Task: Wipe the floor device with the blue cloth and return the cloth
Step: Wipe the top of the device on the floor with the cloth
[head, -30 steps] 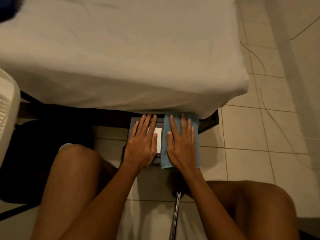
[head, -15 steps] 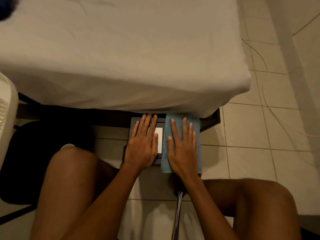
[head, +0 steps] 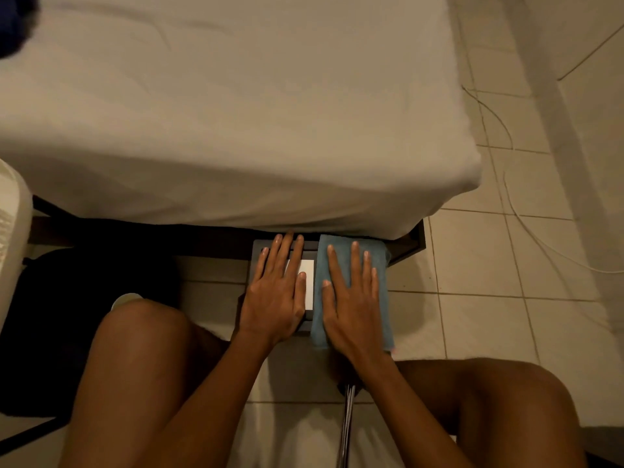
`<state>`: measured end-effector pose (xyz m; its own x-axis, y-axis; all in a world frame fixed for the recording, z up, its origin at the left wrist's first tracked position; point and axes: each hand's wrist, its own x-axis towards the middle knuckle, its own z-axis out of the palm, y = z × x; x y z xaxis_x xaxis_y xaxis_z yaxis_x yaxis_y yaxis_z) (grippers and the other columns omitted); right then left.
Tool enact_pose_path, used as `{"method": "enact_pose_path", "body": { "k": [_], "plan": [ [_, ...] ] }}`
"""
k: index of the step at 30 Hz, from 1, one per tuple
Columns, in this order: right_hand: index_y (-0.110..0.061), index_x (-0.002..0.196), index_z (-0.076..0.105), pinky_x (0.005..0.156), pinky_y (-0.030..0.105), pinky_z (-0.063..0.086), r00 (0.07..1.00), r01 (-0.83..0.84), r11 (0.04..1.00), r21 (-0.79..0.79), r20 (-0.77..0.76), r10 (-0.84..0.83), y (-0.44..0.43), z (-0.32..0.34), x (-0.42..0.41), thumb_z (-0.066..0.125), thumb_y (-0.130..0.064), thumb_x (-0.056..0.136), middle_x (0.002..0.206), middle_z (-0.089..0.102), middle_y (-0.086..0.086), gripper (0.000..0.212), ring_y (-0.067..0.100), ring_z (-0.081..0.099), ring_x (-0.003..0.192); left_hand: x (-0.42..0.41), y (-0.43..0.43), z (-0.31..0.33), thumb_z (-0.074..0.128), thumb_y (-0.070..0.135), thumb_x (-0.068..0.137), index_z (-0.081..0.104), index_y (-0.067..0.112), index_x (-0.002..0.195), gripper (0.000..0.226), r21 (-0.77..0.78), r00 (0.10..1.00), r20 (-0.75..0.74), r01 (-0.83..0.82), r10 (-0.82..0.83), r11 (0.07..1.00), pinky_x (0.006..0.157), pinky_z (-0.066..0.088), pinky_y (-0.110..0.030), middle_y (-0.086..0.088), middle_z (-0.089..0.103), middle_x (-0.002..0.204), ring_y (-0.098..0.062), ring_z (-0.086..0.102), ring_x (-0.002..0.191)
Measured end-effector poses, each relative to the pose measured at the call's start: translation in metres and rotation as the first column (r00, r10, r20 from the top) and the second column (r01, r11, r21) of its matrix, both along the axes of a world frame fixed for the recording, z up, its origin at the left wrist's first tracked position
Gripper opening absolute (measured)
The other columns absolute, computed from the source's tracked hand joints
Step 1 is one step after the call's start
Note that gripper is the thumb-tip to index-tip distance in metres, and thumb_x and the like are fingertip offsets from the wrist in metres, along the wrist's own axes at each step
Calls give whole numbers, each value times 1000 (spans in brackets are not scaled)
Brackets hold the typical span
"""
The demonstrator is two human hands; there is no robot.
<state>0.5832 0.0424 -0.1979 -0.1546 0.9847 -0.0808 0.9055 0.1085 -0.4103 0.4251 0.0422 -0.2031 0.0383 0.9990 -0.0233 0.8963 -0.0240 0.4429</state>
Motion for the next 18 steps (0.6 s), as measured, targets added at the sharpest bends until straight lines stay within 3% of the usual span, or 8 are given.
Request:
{"method": "enact_pose_path", "body": {
  "k": [10,18],
  "plan": [
    [-31,160,3,124,39,-6,999,19,1000,0,46,-19,-8,-1,6,20,-44,104,168,-8,2,59,19,-11,154,0,0,2,22,35,104,3,19,158,59,-13,1000,-31,2,-2,1000,126,6,-38,-4,3,167,-15,-6,154],
    [-27,160,4,125,42,3,997,70,998,4,21,-70,9,0,8,17,-50,103,168,-2,4,63,20,-4,155,1,1,3,19,35,104,2,18,158,59,-8,999,-37,21,-21,1000,125,4,-38,-4,1,167,-17,-6,154]
  ]
}}
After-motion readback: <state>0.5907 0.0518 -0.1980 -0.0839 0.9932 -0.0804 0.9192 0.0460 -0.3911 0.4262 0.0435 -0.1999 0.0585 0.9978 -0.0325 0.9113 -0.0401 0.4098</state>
